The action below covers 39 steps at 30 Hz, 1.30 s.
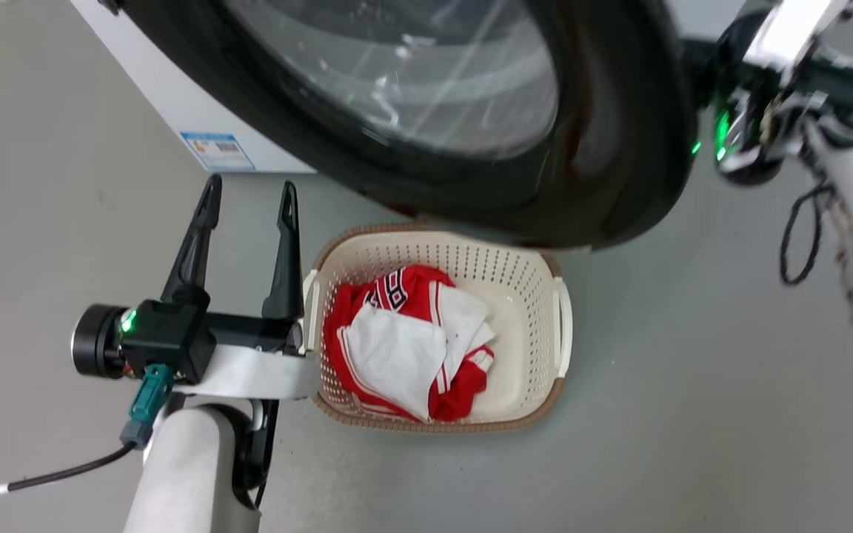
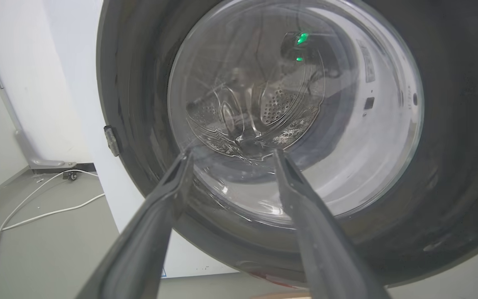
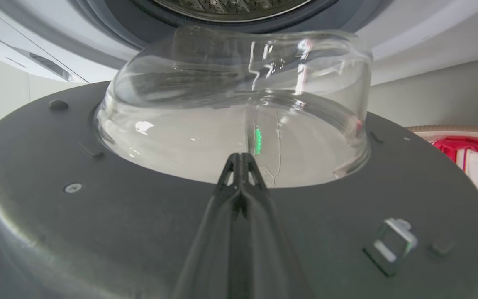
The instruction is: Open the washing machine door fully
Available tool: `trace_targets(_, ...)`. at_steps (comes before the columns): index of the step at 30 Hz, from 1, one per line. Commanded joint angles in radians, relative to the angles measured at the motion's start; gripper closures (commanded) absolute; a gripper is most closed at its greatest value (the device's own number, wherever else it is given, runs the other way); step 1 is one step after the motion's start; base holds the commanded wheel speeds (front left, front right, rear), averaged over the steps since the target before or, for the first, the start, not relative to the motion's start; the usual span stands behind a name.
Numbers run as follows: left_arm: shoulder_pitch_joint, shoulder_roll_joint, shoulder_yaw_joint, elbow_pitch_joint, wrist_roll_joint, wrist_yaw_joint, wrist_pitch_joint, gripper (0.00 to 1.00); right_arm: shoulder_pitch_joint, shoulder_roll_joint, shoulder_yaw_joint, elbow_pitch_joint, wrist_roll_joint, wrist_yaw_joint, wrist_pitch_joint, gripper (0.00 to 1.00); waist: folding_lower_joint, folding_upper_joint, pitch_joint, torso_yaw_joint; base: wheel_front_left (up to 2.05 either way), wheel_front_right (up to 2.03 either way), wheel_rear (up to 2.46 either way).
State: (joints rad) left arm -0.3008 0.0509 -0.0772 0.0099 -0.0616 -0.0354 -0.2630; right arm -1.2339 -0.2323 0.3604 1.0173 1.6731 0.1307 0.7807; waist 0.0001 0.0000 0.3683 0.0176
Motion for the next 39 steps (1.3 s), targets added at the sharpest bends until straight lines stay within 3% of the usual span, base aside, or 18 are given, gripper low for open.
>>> trace_targets(1,0.026,-0.001,0.006,0.006,0.001,-0.007,-0.002,0.00,0.057,0.017,0.004,-0.029,0.014,0.000,0.020,1.00,-0.0001,0.0000,-0.053,-0.009,0.00,0.00,0.00)
trace_targets(14,0.151,-0.001,0.023,0.042,0.016,-0.042,-0.002,0.00,0.320,0.086,0.056,-0.192,0.046,0.000,0.104,1.00,-0.0001,0.0000,-0.224,-0.023,0.00,0.00,0.00)
trace_targets(24,0.197,-0.001,0.020,0.054,0.009,-0.053,-0.002,0.00,0.438,0.147,0.139,-0.304,0.050,0.000,0.123,1.00,-0.0001,0.0000,-0.272,-0.010,0.00,0.00,0.00)
trace_targets(39,0.219,-0.001,0.009,0.049,-0.006,-0.044,-0.002,0.00,0.528,0.175,0.238,-0.425,0.090,0.000,0.075,1.00,-0.0001,0.0000,-0.292,0.027,0.00,0.00,0.00)
